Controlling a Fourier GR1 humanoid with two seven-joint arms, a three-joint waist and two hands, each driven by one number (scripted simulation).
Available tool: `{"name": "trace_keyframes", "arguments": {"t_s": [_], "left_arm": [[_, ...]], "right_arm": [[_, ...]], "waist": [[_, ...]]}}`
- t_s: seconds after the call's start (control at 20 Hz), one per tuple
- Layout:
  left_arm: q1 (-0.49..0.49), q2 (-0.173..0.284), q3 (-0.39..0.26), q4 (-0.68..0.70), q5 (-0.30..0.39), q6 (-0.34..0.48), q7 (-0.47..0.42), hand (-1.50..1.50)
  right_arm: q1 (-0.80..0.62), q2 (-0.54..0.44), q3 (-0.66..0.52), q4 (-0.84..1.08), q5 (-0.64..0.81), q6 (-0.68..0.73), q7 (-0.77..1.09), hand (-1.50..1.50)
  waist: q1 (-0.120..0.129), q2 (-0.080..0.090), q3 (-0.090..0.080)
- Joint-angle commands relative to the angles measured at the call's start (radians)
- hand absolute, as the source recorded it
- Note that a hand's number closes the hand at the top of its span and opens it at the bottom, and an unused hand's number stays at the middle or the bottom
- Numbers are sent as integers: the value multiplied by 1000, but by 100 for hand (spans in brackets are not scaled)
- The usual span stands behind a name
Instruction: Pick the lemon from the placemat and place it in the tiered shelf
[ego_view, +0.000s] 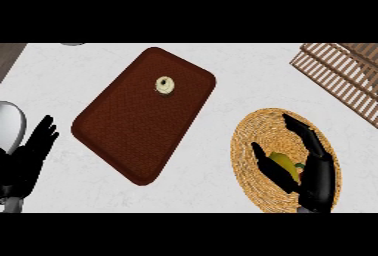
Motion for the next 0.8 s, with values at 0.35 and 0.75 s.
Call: {"name": "trace_keyframes", "arguments": {"t_s": [0.35, 0.75], "left_arm": [[8, -24, 16, 28, -11, -25, -38, 0], [-19, -2, 22, 29, -23, -39, -19, 0]], "right_arm": [[274, -71, 98, -227, 613, 81, 496, -150], [312, -198, 184, -377, 745, 606, 811, -150]], "waist": [[-11, 3, -6], [13, 8, -5]]}}
